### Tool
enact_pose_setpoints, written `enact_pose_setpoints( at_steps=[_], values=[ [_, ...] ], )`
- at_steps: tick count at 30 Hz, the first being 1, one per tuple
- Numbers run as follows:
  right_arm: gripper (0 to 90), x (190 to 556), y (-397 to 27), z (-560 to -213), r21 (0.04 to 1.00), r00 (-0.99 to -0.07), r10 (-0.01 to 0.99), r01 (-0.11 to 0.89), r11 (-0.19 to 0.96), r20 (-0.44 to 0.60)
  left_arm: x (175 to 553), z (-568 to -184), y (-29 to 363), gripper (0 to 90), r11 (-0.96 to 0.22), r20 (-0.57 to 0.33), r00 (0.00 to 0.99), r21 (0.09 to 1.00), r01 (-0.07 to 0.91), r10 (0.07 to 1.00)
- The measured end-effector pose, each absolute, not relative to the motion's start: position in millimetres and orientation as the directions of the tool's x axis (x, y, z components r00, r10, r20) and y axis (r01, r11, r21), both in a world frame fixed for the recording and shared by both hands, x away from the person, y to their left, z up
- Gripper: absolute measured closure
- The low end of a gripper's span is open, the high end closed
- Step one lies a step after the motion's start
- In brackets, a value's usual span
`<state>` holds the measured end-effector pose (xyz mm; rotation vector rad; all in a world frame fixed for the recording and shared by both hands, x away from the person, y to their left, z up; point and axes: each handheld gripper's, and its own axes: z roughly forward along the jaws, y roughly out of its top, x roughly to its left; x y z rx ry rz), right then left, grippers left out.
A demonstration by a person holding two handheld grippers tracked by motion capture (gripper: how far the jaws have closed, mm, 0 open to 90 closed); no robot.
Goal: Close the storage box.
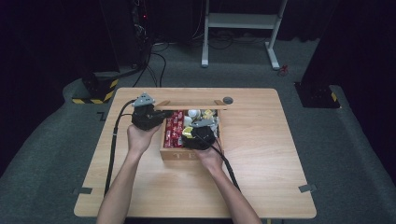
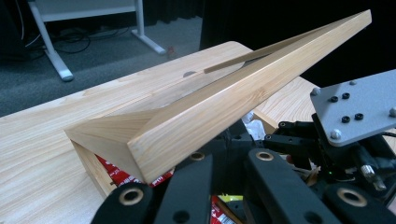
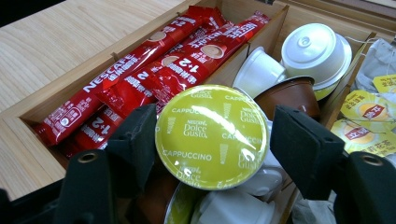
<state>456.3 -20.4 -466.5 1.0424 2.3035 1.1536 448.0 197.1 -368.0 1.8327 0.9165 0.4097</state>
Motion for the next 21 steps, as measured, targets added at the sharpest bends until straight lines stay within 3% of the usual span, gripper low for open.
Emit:
enact_pose_setpoints(
  at_steps=[21],
  values=[
    [37.7,452.3,-19.0,-464.3,0.815,-0.659,0.752,0.434,0.385,-0.003,447.8,-368.0,197.0,90.0,-0.209,-0.122,0.654,0.89,0.405,0.747]
  ],
)
